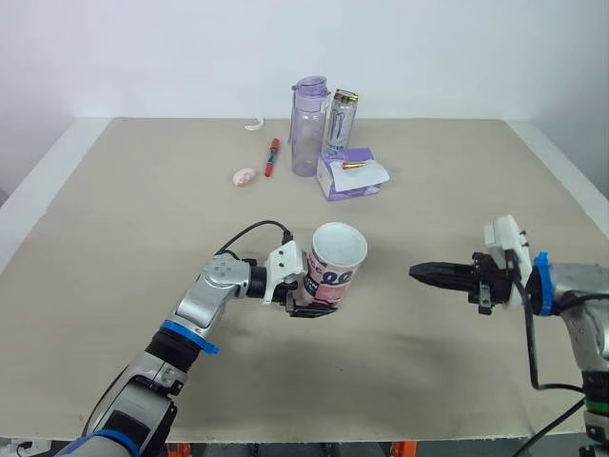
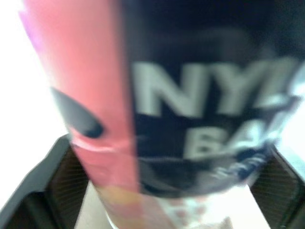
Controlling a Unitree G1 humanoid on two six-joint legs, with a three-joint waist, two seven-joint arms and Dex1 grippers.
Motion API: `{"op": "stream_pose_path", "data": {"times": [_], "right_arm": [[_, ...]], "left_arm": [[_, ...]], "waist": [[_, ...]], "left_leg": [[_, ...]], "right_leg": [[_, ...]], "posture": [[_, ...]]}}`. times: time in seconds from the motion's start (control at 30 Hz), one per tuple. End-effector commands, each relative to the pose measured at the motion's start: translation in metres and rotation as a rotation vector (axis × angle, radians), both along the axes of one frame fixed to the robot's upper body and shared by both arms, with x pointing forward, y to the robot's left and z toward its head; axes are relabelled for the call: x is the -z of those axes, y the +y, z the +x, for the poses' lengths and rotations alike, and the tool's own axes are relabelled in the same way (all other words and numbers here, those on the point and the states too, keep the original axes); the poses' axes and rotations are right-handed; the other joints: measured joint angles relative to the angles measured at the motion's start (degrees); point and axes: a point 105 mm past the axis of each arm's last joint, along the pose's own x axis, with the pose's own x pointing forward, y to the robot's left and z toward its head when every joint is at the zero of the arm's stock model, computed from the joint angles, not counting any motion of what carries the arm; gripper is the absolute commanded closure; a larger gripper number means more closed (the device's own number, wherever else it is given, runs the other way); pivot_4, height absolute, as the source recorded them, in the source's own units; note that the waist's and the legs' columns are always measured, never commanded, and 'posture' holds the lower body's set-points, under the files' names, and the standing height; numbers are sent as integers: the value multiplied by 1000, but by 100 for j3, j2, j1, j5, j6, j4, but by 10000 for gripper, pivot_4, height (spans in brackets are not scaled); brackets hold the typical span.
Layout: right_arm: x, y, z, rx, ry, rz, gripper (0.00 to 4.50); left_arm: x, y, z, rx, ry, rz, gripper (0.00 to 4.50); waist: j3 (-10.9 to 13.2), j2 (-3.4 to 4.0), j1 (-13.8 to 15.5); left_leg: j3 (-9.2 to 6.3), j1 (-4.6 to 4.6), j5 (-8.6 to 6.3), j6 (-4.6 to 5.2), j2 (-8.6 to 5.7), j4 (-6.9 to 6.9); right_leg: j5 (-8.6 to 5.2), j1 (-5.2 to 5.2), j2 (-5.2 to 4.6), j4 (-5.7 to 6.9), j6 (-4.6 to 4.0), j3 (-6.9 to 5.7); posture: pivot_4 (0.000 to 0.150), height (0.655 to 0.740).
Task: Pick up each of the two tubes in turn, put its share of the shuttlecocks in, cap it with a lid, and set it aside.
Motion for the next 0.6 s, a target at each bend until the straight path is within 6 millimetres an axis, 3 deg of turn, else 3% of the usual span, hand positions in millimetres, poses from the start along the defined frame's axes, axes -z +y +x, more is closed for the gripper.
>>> {"op": "stream_pose_path", "data": {"times": [0.03, 0.27, 0.47, 0.6], "right_arm": [[-7, 25, 11, -10, -113, 39, 585], [-3, 52, 21, -34, -146, 87, 585], [2, 77, 20, -81, -155, 100, 585], [5, 81, 19, -101, -149, 97, 585]], "left_arm": [[-17, 23, -6, 9, -78, -14, 0], [-9, 56, -5, -86, -80, 30, 0], [-10, 66, -16, -133, -76, 4, 0], [-9, 66, -21, -138, -70, 4, 0]], "waist": [[1, -3, -7], [3, -1, 7], [4, -3, 46], [4, -3, 60]], "left_leg": [[0, 0, 0, 0, 1, -1], [-4, 0, 0, 0, 6, -3], [-2, 0, 0, -1, 7, -1], [-1, 1, 1, -1, 11, -1]], "right_leg": [[1, 0, 1, 0, 2, 0], [7, 0, 5, 2, 14, -4], [8, 0, 4, 3, 14, -5], [9, 0, 5, 4, 9, -5]], "posture": [[1500, 7400], [1500, 7400], [1500, 7400], [1500, 7400]]}}
